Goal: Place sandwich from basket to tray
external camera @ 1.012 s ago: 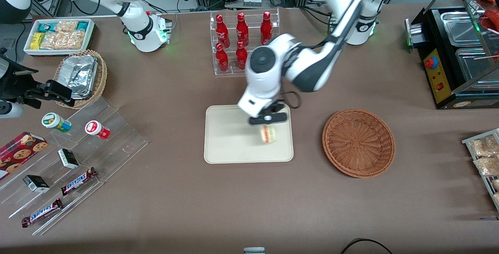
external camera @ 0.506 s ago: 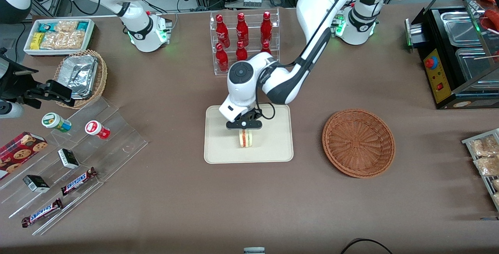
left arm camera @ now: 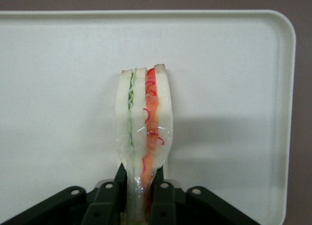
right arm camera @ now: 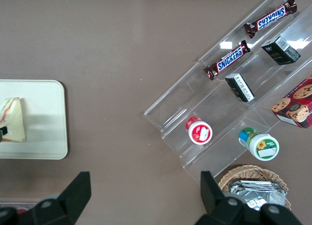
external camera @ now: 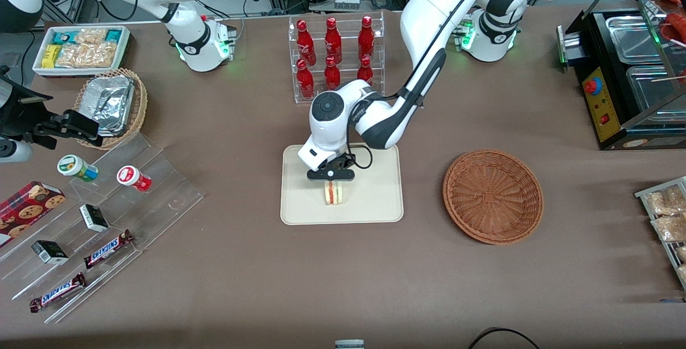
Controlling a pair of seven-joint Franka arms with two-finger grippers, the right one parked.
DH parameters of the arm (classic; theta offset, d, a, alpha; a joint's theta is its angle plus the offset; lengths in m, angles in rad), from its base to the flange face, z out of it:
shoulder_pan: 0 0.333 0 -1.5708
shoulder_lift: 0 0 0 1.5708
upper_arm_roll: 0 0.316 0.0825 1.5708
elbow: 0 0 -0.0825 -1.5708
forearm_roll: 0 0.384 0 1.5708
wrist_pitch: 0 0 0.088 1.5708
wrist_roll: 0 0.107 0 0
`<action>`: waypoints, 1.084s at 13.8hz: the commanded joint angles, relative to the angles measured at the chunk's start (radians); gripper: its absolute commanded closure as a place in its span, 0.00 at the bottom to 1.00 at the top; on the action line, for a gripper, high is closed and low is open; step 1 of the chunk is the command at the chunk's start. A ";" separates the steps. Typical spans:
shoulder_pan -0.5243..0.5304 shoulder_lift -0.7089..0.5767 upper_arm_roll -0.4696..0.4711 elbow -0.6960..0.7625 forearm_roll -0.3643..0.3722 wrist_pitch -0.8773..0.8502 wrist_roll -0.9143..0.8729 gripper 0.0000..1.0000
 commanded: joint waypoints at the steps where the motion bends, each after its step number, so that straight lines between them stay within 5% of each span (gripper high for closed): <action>1: 0.011 -0.092 0.016 0.016 -0.003 -0.133 -0.002 0.01; 9: 0.185 -0.426 0.016 -0.019 -0.003 -0.523 0.016 0.01; 15: 0.441 -0.652 0.016 -0.152 0.007 -0.620 0.276 0.01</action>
